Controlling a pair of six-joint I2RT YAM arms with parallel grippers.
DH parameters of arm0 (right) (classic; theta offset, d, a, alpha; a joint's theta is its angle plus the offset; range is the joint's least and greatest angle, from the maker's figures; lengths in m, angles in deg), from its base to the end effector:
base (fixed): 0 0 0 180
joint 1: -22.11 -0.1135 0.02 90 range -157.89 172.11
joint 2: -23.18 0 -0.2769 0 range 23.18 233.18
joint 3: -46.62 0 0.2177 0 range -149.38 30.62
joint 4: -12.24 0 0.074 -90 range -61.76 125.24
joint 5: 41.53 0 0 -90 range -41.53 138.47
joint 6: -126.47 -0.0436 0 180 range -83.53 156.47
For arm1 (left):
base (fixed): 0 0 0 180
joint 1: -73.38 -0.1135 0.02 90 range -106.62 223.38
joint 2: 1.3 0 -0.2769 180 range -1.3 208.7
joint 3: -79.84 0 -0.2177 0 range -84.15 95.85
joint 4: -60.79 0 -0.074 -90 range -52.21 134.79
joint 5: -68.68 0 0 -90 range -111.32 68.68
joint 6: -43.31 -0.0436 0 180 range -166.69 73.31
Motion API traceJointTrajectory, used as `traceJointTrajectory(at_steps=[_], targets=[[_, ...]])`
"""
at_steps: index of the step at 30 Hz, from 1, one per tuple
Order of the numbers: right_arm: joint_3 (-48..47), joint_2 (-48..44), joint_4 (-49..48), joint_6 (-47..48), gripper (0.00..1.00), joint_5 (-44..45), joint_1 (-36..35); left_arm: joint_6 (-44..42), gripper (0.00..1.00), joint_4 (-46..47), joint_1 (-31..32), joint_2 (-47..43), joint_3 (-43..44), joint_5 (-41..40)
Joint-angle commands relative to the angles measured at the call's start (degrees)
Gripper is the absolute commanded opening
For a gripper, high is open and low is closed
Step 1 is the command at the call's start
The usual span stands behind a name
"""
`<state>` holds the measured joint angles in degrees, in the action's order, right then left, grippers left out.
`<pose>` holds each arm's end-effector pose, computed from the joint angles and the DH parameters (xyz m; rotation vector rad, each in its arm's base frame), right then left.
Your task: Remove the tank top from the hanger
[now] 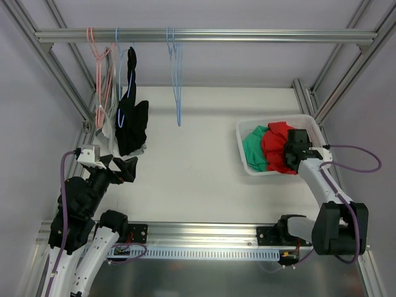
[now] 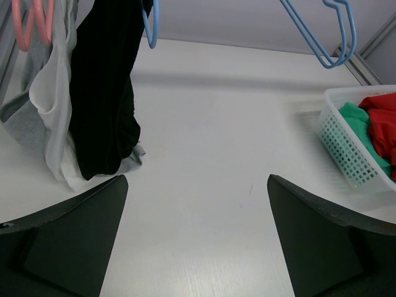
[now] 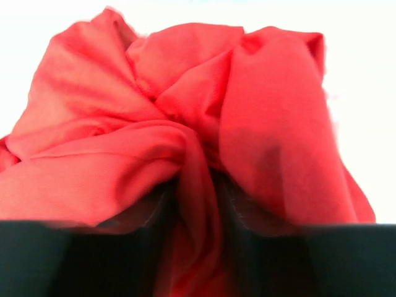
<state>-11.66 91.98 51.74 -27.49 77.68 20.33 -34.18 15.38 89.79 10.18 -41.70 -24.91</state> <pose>0.2065 -0.0149 0.2460 1.3706 1.8519 -0.0491 0.0148 -0.0015 0.3310 0.0029 1.5540 -0.3515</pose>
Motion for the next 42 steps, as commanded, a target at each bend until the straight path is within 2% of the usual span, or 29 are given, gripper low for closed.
traceJointTrajectory(at_steps=[1,3,4,5,9,10,11,14,15,18,19,21,24,27,31,37,42], targets=[[-2.37,-3.39,3.56,-1.61,0.57,7.33,-0.24,0.14,0.99,2.07,-0.32,0.2,0.34,0.08],[-3.67,-7.07,3.48,1.37,0.67,8.93,-0.07,0.41,0.99,2.07,-0.32,0.9,1.22,0.26],[-4.47,-8.14,3.48,5.82,0.73,9.72,0.28,0.67,0.99,2.07,-0.41,1.95,1.57,0.26],[-5.43,-9.11,3.13,8.48,0.76,9.72,0.55,1.02,0.99,2.07,-0.41,2.48,1.84,0.26],[-12.62,-12.19,2.07,23.85,0.9,7.1,1.52,1.72,0.99,2.07,-0.58,6.43,3.68,-2.02],[-13.87,-12.45,1.98,27.19,0.99,5.0,1.52,1.73,0.99,1.99,-0.84,6.79,3.95,-2.46],[-14.84,-12.54,1.98,33.49,0.99,3.76,1.6,1.81,0.99,2.07,-1.2,7.14,4.04,-2.64],[-17.83,-14.55,2.33,43.45,0.99,-3.52,2.84,2.42,0.99,1.11,-2.25,7.24,3.95,-4.31],[-18.1,-15.7,2.59,49.92,1.0,-9.46,2.84,2.78,0.99,-0.28,-2.25,7.23,4.21,-6.14],[-17.75,-22.02,4.17,60.05,0.99,-18.55,2.75,3.22,0.99,-2.75,-2.25,7.5,5.0,-9.75],[-17.66,-23.86,6.7,62.36,0.99,-23.71,2.84,2.78,0.99,-3.28,-2.34,7.67,4.92,-10.63],[-19.58,-28.7,13.54,68.14,1.0,-27.52,2.66,2.34,0.99,-3.81,-2.25,8.98,4.31,-12.13],[-21.7,-35.19,18.23,71.16,0.99,-26.58,1.87,2.16,0.99,-4.43,-2.43,11.01,4.91,-11.61],[-26.24,-37.94,24.81,76.08,0.99,-28.59,0.13,1.81,0.99,-4.87,-3.39,12.33,5.09,-10.99],[-31.8,-38.73,36.16,78.12,1.0,-22.29,-5.68,1.46,0.99,-7.41,-3.4,10.32,4.92,-11.96],[-30.67,-45.31,38.37,78.47,0.99,-15.25,-8.5,0.93,0.99,-8.03,-3.48,7.15,2.9,-11.87],[-28.13,-48.05,38.46,77.5,0.99,-15.15,-8.59,1.2,0.99,-8.03,-3.4,8.55,2.81,-12.23]])
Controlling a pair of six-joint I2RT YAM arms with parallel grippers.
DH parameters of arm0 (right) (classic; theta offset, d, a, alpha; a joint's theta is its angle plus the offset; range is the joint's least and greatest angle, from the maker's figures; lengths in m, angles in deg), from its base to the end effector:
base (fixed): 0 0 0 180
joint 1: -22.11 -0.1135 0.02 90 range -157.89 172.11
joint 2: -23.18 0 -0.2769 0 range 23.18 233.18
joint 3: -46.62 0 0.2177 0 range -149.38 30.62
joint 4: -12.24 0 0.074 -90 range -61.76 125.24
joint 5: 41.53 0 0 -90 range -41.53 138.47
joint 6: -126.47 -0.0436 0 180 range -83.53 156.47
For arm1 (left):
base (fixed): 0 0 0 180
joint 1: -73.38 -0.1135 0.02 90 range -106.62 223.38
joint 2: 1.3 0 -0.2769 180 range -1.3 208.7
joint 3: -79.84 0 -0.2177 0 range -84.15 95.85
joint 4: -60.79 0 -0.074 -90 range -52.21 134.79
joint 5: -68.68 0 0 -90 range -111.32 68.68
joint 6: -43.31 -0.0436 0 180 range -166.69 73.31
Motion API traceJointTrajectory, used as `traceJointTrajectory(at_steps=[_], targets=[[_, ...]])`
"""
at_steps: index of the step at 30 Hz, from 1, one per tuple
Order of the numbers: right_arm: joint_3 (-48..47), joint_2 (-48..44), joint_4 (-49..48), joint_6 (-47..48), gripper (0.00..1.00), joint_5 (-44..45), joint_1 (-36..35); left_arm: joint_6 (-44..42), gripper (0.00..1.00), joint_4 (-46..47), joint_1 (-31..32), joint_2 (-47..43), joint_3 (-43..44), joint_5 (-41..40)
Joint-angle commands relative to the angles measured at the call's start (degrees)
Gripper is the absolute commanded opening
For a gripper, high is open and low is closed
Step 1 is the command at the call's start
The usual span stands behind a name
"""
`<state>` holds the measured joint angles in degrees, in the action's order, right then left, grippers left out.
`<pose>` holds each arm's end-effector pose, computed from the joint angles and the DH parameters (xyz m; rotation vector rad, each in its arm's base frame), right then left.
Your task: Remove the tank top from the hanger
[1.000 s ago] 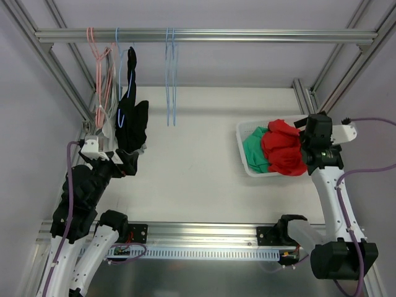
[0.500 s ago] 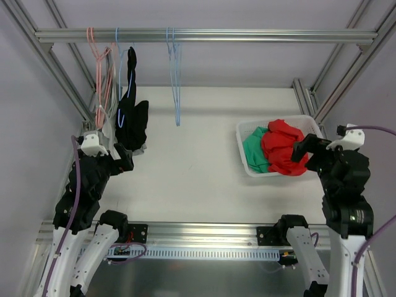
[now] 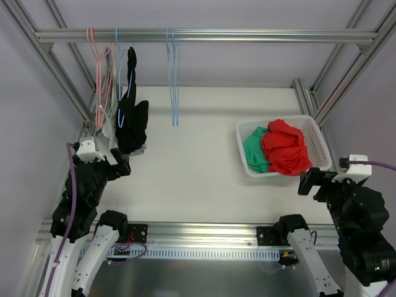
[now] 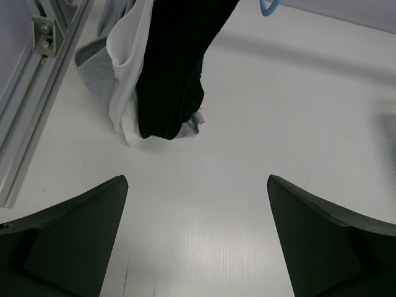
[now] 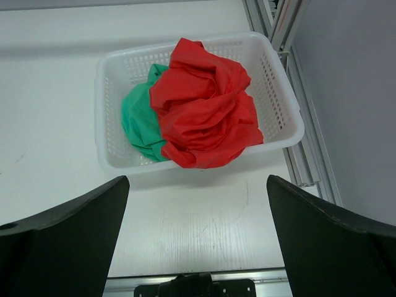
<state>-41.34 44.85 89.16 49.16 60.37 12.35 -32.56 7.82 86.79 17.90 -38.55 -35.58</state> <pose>-0.0331 -0.0148 0.3936 -0.1923 1.7468 -0.2196 0.0351 0.0027 0.3301 -0.1920 1.7407 -0.1328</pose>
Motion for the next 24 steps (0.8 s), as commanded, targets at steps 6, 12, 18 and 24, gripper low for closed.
traceJointTrajectory(at_steps=[6,12,18,24], targets=[[5.33,-1.98,1.04,-0.2,1.0,3.47,-0.61,-0.51,0.99,-0.47,-0.4,0.14,-1.04,-0.24],[6.57,-1.72,0.95,-0.73,1.0,4.88,-0.61,-0.95,0.99,-0.12,-0.4,0.66,-1.13,3.01],[7.45,-1.89,0.95,-1.0,0.99,4.1,-0.61,-1.3,0.99,0.32,-0.4,0.57,-1.4,4.24],[8.15,-1.63,0.51,-1.44,0.99,3.48,-0.61,-1.47,0.99,0.58,-0.49,0.4,-1.48,5.03]])
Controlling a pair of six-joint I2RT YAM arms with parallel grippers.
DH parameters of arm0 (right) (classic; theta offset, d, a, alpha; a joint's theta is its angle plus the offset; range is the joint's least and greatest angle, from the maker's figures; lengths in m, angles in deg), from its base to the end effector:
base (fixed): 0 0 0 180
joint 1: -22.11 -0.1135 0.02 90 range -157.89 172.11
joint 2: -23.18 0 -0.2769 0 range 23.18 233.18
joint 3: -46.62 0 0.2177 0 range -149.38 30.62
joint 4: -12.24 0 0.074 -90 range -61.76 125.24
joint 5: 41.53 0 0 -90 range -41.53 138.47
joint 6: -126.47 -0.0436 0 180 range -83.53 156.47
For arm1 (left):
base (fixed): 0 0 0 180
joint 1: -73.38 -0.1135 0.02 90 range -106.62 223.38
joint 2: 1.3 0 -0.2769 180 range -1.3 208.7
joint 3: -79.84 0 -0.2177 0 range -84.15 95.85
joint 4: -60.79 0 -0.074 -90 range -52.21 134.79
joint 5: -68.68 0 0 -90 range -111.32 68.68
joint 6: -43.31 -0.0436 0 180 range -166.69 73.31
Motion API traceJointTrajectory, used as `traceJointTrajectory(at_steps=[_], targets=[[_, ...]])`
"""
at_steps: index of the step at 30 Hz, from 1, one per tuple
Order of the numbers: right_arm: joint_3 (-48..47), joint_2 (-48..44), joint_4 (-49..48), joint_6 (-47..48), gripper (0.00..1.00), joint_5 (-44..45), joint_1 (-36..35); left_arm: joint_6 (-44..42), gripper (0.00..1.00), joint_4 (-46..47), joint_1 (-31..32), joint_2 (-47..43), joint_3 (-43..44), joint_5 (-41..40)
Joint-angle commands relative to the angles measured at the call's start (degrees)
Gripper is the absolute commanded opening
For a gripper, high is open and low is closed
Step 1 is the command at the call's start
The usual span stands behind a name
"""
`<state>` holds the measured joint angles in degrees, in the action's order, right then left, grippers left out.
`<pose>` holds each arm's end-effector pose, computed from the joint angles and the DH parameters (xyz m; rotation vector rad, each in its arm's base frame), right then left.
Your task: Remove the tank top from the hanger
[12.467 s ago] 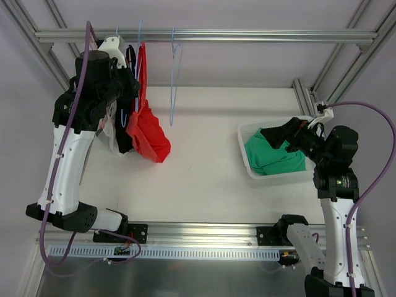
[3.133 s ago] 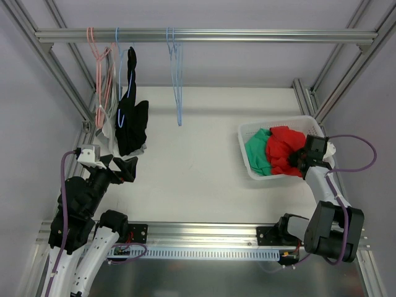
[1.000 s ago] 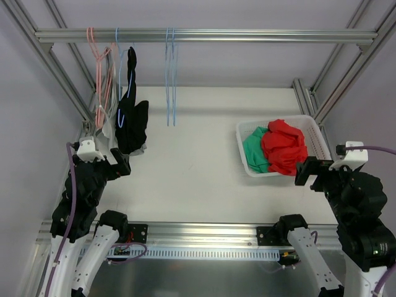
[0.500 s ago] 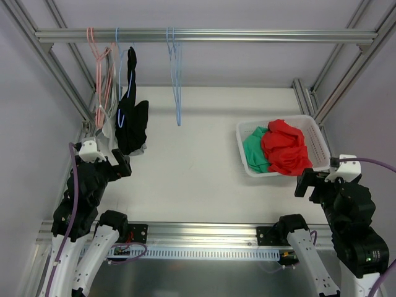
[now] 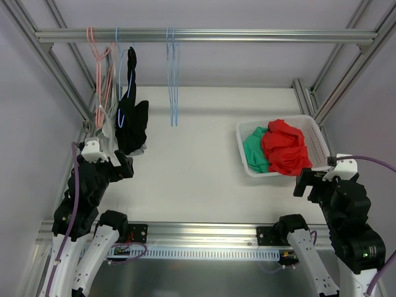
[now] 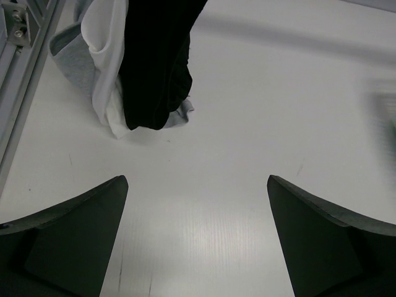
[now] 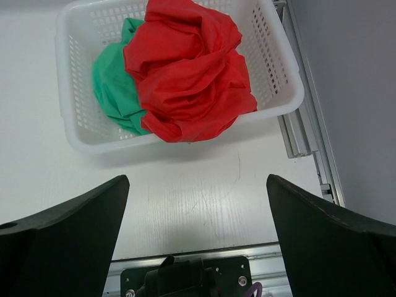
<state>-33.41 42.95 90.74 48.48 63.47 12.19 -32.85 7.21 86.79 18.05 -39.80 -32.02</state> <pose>-0.0200 -0.0150 0.3598 -0.1817 1.8782 -0.2720 0.0379 -0.0007 0.3227 -0.1407 1.7841 -0.1746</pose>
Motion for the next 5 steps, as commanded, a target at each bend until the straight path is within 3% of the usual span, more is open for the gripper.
traceJointTrajectory(at_steps=[1,5], targets=[[0.48,0.36,-1.24,-0.76,0.99,0.46,-0.46,-1.28,0.99,1.28,-0.4,0.33,-0.24,1.47],[1.8,0.71,-1.68,-1.2,1.0,0.64,-0.46,-1.37,0.99,1.37,-0.4,0.51,-0.24,1.91]])
